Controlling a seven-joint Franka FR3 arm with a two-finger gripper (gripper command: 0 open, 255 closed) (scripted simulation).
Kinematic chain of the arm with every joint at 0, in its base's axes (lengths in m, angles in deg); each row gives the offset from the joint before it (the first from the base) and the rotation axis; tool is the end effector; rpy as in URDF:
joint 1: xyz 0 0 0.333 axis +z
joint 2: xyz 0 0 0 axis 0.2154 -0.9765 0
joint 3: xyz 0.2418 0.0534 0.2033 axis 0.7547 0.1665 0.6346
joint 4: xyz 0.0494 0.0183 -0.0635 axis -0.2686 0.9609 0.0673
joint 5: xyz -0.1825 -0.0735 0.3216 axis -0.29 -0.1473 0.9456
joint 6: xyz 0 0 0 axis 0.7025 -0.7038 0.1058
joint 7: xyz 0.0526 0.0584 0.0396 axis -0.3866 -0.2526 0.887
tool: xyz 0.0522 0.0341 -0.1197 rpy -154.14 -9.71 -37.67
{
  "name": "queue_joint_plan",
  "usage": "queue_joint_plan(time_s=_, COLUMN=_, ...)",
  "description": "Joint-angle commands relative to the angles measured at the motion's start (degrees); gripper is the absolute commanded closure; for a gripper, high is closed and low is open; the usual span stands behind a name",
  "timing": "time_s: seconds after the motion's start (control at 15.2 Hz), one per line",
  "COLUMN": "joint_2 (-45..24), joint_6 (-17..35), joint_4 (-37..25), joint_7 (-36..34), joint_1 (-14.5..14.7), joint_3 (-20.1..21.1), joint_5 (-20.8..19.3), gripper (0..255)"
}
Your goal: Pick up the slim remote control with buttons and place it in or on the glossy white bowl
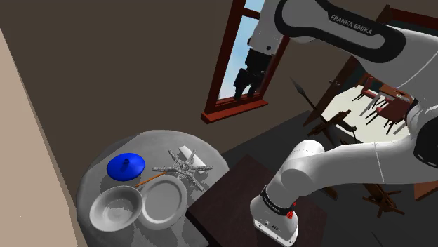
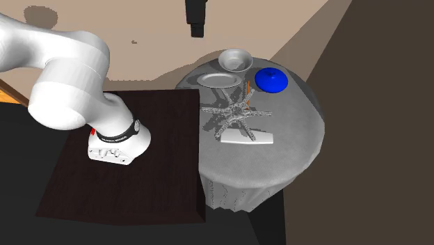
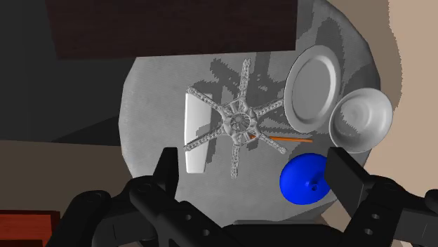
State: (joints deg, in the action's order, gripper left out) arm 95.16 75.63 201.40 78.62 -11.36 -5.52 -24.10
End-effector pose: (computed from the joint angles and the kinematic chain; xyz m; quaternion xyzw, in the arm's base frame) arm 0.2783 0.0190 0.5776 -0.9975 0.0177 0.0304 0.0616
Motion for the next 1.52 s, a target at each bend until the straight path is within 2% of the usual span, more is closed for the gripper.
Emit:
queue_joint_plan(time_s=0.0, joint_2=0.0, joint_6=0.0, joint_4=0.0, joint_7=0.0, joint_1=0.0, joint_3=0.0, joint_5=0.0, gripper=0)
queue_joint_plan(time_s=0.4, joint_2=-3.4, joint_6=12.5, joint_4=8.7, joint_7=0.1, joint_1=-0.3, joint_3=1.2, joint_5=-0.2, gripper=0)
queue_joint_plan(time_s=0.73, joint_2=-8.8, joint_6=23.4, joint_4=14.0, joint_7=0.1, joint_1=-0.5, joint_3=2.1, joint_5=-0.3, gripper=0)
queue_joint_plan(time_s=1.12, joint_2=-18.6, joint_6=37.2, joint_4=17.5, joint_7=-0.1, joint_1=-0.8, joint_3=3.1, joint_5=-0.5, gripper=0)
queue_joint_plan(time_s=1.45, joint_2=-29.2, joint_6=48.4, joint_4=18.0, joint_7=-0.5, joint_1=-1.2, joint_3=3.8, joint_5=-1.1, gripper=0)
